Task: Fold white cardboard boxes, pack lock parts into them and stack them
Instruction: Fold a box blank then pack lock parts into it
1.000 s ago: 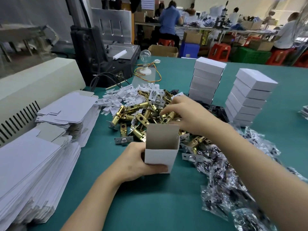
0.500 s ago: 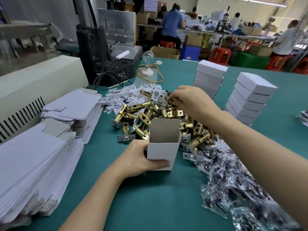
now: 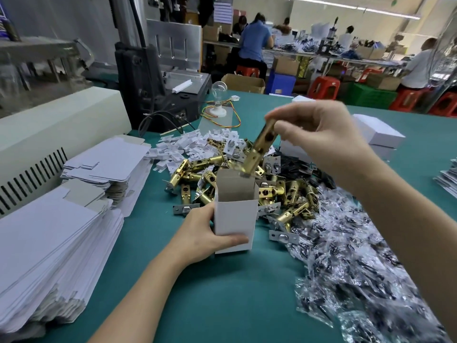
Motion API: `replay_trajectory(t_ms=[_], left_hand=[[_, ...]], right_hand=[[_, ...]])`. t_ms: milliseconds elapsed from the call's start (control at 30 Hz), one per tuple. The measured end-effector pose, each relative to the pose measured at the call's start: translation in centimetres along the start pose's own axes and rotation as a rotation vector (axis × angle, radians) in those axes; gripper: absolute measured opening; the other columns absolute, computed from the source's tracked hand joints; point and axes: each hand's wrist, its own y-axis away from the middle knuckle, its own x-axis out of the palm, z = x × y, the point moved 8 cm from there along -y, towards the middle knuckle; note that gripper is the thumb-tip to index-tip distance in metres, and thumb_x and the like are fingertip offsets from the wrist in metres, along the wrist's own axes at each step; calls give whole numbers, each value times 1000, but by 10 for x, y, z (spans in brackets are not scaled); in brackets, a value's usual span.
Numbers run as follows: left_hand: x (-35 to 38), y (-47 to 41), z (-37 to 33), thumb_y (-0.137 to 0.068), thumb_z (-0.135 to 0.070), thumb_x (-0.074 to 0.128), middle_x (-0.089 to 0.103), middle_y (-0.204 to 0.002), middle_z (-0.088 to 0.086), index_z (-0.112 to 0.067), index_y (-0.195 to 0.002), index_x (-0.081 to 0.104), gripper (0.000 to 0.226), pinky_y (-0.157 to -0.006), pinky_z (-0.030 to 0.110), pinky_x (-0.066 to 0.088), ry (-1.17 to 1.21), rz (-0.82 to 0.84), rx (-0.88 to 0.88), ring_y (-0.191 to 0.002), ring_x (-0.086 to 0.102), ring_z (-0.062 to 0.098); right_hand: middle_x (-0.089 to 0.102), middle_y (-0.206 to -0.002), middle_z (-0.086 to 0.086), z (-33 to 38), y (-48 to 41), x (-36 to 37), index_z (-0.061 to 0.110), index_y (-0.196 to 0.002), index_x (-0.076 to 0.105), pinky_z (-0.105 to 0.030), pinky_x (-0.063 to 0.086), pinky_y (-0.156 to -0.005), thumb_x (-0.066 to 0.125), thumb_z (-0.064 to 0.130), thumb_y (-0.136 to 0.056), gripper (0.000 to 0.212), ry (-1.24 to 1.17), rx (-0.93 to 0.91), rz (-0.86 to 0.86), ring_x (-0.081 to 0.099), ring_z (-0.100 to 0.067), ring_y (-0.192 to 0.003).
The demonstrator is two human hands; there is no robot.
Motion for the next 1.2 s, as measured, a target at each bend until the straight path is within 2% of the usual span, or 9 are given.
replay_trajectory(t_ms=[100, 200, 400, 633, 767, 833, 900, 1033, 1200], left_hand=[[0, 1, -3, -60, -64, 91, 74, -108, -29, -56, -111, 68, 57, -75, 15, 56, -17, -4, 30, -101, 69, -4], [-2, 1, -6, -58, -67, 91, 73, -108, -31, -69, -106, 64, 55, -77, 11, 53, -31, -23, 57, -103, 68, -6], [0, 1, -10, -65, -62, 92, 76, -107, -25, -50, -112, 72, 53, -72, 10, 48, -26, 1, 87, -98, 70, -4], [3, 0, -4, -62, -62, 93, 76, -103, -24, -51, -106, 70, 50, -71, 15, 51, -47, 23, 76, -96, 70, -3], [5, -1, 2, -63, -62, 93, 76, -104, -22, -48, -108, 72, 52, -76, 27, 58, -45, 35, 75, -98, 71, 0], [6, -2, 3, -64, -61, 93, 76, -105, -21, -45, -110, 72, 53, -77, 28, 57, -37, 39, 79, -99, 71, 1], [6, -2, 2, -65, -61, 92, 75, -108, -22, -49, -110, 71, 51, -78, 26, 56, -34, 49, 83, -102, 70, 0], [7, -2, 1, -67, -57, 92, 73, -109, -26, -54, -106, 69, 46, -79, 18, 51, -62, 62, 93, -104, 68, -3], [10, -4, 8, -68, -50, 94, 74, -111, -19, -41, -113, 71, 51, -87, 41, 61, -49, 75, 78, -105, 70, 4]], right_hand=[[77, -94, 9, -13, 14, 19, 21, -108, 78, -35, 60, -80, 73, 8, -93, 20, 110, 10, 59, 69, -6, -82], [76, -96, 15, -19, 24, 31, 23, -107, 79, -29, 58, -84, 75, 10, -92, 20, 154, -14, 78, 69, -3, -85], [73, -97, 11, -6, 38, 58, 23, -108, 79, -38, 50, -85, 74, 19, -93, 16, 530, -192, 263, 59, -18, -98], [69, -109, 10, -3, 54, 97, 31, -114, 68, -37, 56, -82, 52, 24, -102, 21, 1013, -253, 587, 62, -19, -108], [74, -101, 14, 8, 38, 86, 36, -109, 73, -34, 55, -82, 61, 37, -98, 16, 832, -227, 519, 67, -13, -98], [75, -90, 16, 10, 19, 71, 34, -100, 78, -21, 52, -76, 74, 35, -91, 10, 568, -163, 413, 65, 2, -81], [74, -81, 14, 7, -5, 58, 28, -95, 79, -11, 46, -65, 82, 28, -85, 10, 377, -137, 318, 63, 3, -68], [75, -80, 6, -13, -49, 63, 20, -93, 80, -21, 53, -68, 84, 20, -84, 10, 403, -98, 258, 66, -5, -69], [76, -75, 12, -40, -89, 121, 25, -101, 77, -33, 58, -79, 67, 28, -99, 11, 556, -111, 349, 63, 6, -72]])
